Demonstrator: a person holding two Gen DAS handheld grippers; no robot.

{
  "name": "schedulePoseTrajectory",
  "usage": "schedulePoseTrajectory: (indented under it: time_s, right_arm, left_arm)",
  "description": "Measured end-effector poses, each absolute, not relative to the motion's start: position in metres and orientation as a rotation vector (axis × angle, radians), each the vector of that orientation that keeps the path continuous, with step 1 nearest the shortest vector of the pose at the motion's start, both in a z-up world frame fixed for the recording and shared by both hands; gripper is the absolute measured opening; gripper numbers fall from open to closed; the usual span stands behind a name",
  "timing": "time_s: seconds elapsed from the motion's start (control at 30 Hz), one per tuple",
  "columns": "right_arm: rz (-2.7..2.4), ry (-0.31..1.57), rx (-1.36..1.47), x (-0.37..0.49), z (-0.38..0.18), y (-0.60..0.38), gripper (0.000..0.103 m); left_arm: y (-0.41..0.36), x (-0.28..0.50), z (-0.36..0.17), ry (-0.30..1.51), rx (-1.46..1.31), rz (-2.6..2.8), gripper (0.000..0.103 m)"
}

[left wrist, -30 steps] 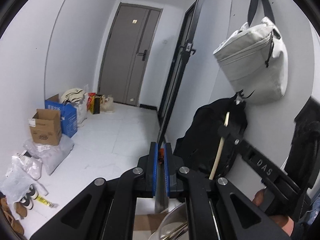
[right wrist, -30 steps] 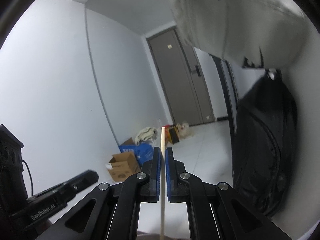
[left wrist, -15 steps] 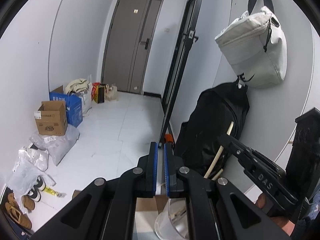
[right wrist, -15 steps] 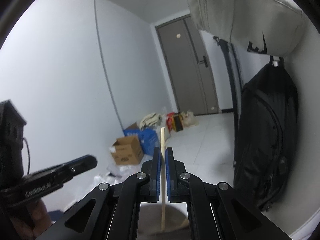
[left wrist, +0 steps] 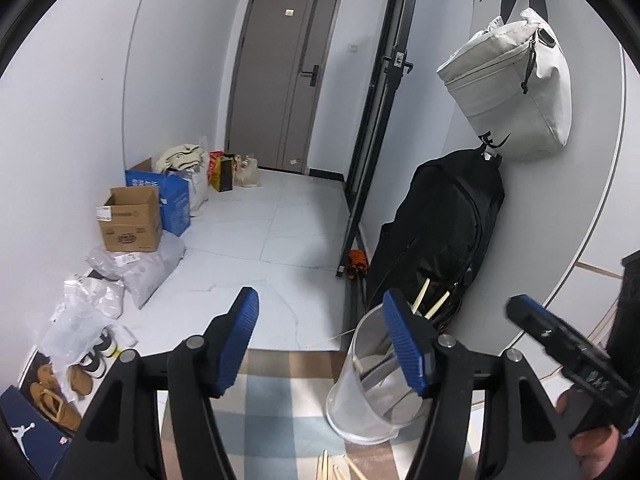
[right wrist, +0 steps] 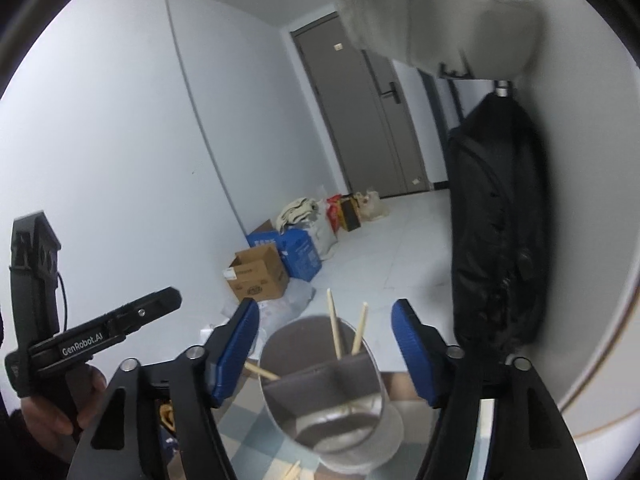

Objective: Organize utensils
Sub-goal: 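Lower both grippers back toward the wooden sticks on the rug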

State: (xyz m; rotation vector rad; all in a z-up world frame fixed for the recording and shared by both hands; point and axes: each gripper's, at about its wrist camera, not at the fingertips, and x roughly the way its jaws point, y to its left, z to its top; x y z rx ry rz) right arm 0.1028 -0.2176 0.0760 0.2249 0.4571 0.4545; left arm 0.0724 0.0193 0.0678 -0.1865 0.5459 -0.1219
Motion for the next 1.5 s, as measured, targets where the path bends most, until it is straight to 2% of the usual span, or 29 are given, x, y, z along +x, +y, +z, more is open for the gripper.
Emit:
schedulePoseTrajectory:
  time_s: [0.03,0.1,0.27,0.4,0.5,0.63,0.93,1.07,1.33,1.43,1.5]
  right_arm:
    - [0.454,0.454,0.231,0.097,0.077,-0.220,0.074]
    - [0.453,0.448,0.232,0.086,0.081,-0.224,0.083]
    - [0.454,0.434,0.201,0.055,0.084,-0.227,0.088]
    - [0.450,0.441,0.177,0.035,0.082,-0.226,0.095]
    - [0.447,0.453,0.154,0.021,0.076,-0.224,0.095]
    - [0.454,0.486,0.130,0.009,0.068,-0.219,0.097]
    - [0.466,0.572,0.086,-0.010,0.042,-0.211,0.098]
    - [0.506,0.702,0.114,-0.003,0.021,-0.208,0.098]
    - [0.517,0.817,0.088,0.007,-0.008,-0.195,0.098]
    - [0.503,0.870,0.073,0.015,-0.019,-0.191,0.097]
    - [0.500,0.902,0.070,0.021,-0.027,-0.187,0.090]
  left_arm:
    - [0.020,0.070,0.067,0.552,-0.186,-0.116,0.060]
    - [0.019,0.063,0.066,0.571,-0.181,-0.096,0.062]
    - [0.018,0.046,0.062,0.585,-0.171,-0.077,0.074]
    - [0.015,0.033,0.056,0.603,-0.160,-0.079,0.074]
    - [0.012,0.025,0.048,0.624,-0.159,-0.075,0.075]
    - [0.013,0.015,0.038,0.647,-0.165,-0.070,0.084]
    - [0.018,-0.004,0.009,0.672,-0.144,-0.016,0.084]
    - [0.023,-0.009,-0.003,0.677,-0.152,-0.009,0.084]
    - [0.027,-0.009,-0.021,0.707,-0.142,-0.022,0.084]
    - [0.029,-0.007,-0.025,0.723,-0.136,-0.021,0.084]
    - [0.031,-0.006,-0.028,0.732,-0.133,-0.021,0.084]
